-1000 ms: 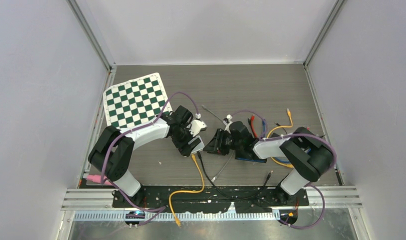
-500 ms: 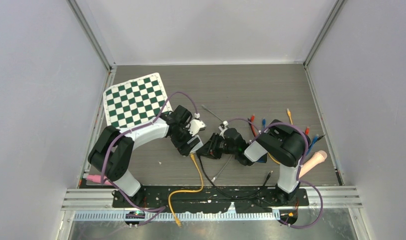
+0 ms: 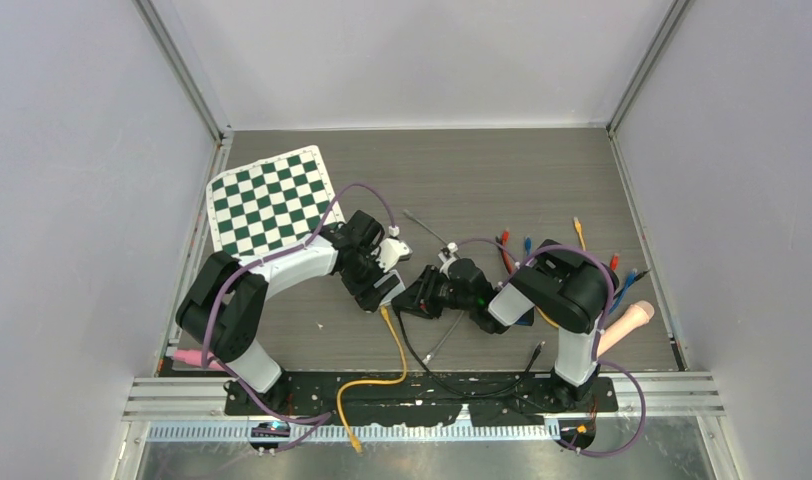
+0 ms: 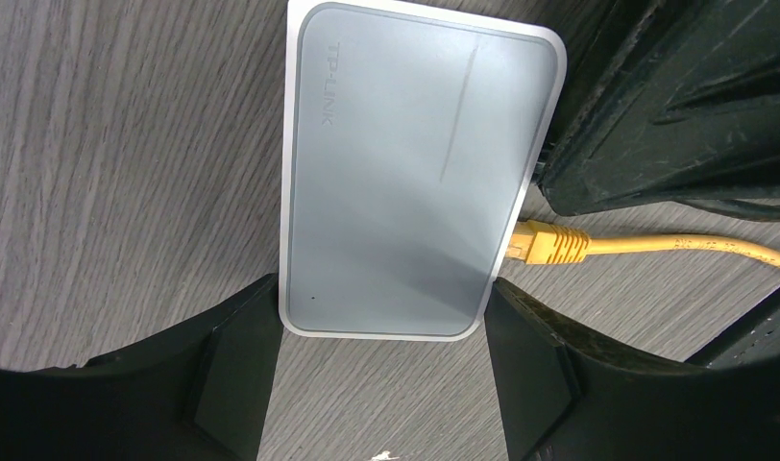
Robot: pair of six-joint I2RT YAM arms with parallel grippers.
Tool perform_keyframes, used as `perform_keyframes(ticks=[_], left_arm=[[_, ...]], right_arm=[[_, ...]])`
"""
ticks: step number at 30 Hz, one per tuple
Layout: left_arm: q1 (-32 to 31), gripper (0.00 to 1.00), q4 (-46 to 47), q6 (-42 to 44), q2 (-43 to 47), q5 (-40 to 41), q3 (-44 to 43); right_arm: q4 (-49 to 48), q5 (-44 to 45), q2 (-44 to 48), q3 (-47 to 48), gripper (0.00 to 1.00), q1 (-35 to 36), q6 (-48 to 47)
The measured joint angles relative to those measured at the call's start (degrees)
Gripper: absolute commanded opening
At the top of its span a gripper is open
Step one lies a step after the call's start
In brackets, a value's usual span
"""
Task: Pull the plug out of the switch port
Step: Pull the connector from the switch port.
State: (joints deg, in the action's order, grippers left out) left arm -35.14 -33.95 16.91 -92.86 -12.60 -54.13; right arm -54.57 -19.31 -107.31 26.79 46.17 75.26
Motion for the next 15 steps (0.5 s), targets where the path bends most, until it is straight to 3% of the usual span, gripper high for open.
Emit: perform_keyframes(ticks=[3, 15], left_arm=[[0.0, 0.68, 0.0, 0.0, 0.0, 0.0, 0.0], [0.1, 0.68, -0.4, 0.1, 0.0, 0.5, 0.0]], right_arm=[[-0.3, 0.2, 0.0, 0.1, 0.37, 0.3, -0.1], [4.6, 2.3, 1.4, 1.2, 0.12, 1.2, -3.1]])
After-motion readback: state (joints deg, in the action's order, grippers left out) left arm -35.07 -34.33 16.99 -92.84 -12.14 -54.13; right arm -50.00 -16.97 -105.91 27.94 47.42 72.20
